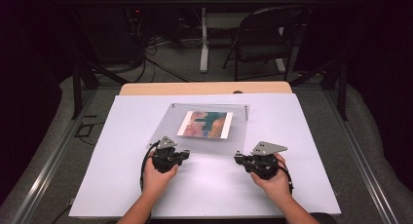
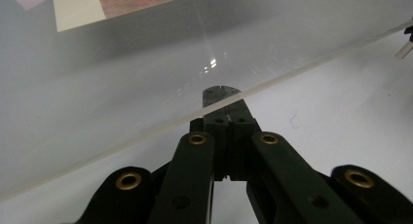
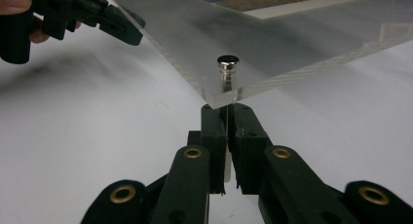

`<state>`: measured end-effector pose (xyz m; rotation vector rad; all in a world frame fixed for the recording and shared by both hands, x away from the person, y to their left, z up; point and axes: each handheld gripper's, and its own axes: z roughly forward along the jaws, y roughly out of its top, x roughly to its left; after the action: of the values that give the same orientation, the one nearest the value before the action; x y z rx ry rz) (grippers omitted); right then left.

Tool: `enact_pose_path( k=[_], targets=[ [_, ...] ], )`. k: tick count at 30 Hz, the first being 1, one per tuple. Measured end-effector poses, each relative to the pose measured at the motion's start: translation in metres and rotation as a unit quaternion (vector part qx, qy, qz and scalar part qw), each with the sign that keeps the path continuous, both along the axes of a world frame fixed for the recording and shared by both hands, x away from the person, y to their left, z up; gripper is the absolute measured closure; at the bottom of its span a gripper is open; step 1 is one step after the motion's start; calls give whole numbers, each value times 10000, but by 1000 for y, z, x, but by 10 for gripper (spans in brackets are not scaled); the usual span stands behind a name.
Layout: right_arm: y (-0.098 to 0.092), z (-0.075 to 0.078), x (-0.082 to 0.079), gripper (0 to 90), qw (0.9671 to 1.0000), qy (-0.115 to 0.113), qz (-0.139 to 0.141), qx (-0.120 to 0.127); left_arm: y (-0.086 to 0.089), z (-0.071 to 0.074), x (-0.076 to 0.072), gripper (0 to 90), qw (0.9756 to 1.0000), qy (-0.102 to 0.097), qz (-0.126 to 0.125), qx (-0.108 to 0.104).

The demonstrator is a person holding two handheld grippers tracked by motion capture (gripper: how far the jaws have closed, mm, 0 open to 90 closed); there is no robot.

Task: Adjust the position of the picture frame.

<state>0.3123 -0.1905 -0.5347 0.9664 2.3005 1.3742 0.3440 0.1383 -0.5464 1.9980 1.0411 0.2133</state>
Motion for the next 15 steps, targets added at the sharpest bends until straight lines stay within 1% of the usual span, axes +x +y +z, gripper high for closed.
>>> enact_pose_path(
  k=[4, 7, 8, 9, 10, 12, 13, 14, 15],
  targets=[
    [4, 0, -3, 851, 10000, -22, 43, 26, 2, 2, 1, 900, 10000, 18, 10, -43],
    [8, -1, -7, 853, 9999, -8, 135, 37, 4, 1, 4, 900, 9999, 77, 79, -51],
    [9, -1, -8, 853, 9999, -2, 166, 18, 6, 1, 6, 900, 9997, 142, 125, -120],
    [9, -1, -8, 853, 9999, -2, 166, 18, 6, 1, 6, 900, 9997, 142, 125, -120],
    [13, -2, -11, 854, 9997, 20, 225, 24, 7, 0, 7, 900, 9997, 139, 154, -119],
    [14, -2, -13, 854, 9997, 19, 252, 22, 8, 1, 10, 900, 9996, 198, 140, -166],
    [16, -3, -15, 854, 9996, 38, 289, 26, 8, 0, 12, 900, 9996, 184, 142, -168],
    [21, -4, -20, 854, 9994, 60, 343, 42, 7, 1, 14, 900, 9996, 205, 117, -150],
    [21, -4, -20, 854, 9994, 60, 343, 42, 6, 0, 14, 900, 9996, 192, 125, -165]
  ],
)
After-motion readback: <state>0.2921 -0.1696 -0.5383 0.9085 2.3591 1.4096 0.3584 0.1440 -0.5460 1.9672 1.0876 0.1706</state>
